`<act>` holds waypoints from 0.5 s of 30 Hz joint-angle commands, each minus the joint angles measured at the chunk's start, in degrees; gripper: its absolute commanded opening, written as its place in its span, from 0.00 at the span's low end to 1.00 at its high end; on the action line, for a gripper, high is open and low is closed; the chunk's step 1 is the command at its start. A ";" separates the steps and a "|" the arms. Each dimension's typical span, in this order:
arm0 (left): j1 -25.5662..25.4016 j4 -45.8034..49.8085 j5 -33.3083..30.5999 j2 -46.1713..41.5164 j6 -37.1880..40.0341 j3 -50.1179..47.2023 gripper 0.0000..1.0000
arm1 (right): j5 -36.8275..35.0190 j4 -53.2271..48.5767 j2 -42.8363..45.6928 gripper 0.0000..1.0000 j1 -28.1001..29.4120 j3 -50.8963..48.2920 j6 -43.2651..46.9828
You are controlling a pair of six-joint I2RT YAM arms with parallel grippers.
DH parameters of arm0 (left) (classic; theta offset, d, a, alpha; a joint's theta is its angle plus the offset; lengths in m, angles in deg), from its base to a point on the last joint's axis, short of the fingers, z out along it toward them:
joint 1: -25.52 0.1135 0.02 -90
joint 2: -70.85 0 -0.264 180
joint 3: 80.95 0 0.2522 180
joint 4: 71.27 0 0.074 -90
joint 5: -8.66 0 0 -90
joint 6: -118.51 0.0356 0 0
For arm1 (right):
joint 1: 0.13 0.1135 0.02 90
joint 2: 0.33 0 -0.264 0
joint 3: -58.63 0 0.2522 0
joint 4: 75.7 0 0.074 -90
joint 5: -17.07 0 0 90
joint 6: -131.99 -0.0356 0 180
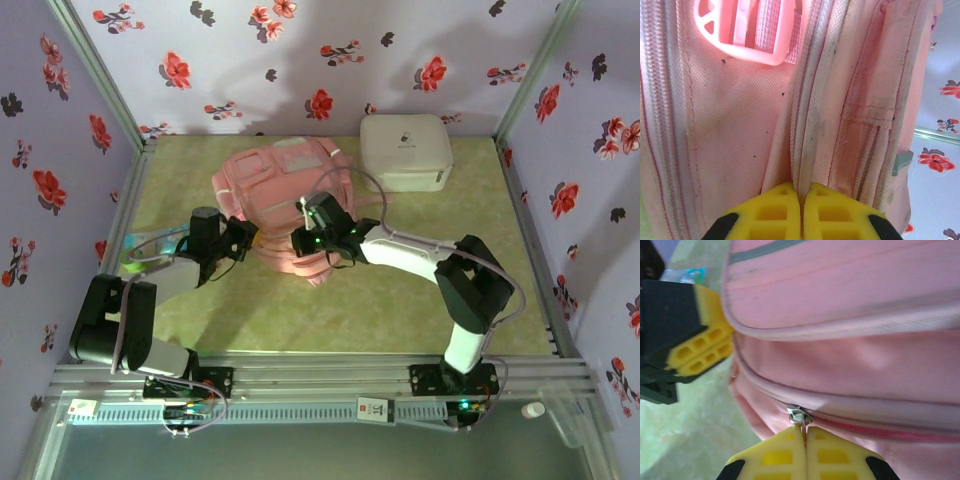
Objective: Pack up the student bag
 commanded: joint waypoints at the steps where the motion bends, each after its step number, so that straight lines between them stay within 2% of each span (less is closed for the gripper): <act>1: 0.56 2.49 -2.33 -0.44 3.42 1.73 0.00 | -8.83 -3.49 3.51 0.00 -2.25 -2.08 -0.12; 6: 0.98 4.76 -2.51 -1.66 5.07 2.00 0.00 | -13.28 -6.57 4.67 0.00 -6.78 -2.88 -1.52; 10: 0.94 5.73 -2.47 -1.75 6.12 2.35 0.00 | -14.41 -8.00 4.77 0.00 -7.85 -1.88 -1.09; 15: 1.06 10.18 -2.47 -0.89 10.35 5.55 0.00 | -9.12 -6.76 4.87 0.00 -6.58 -2.36 -0.30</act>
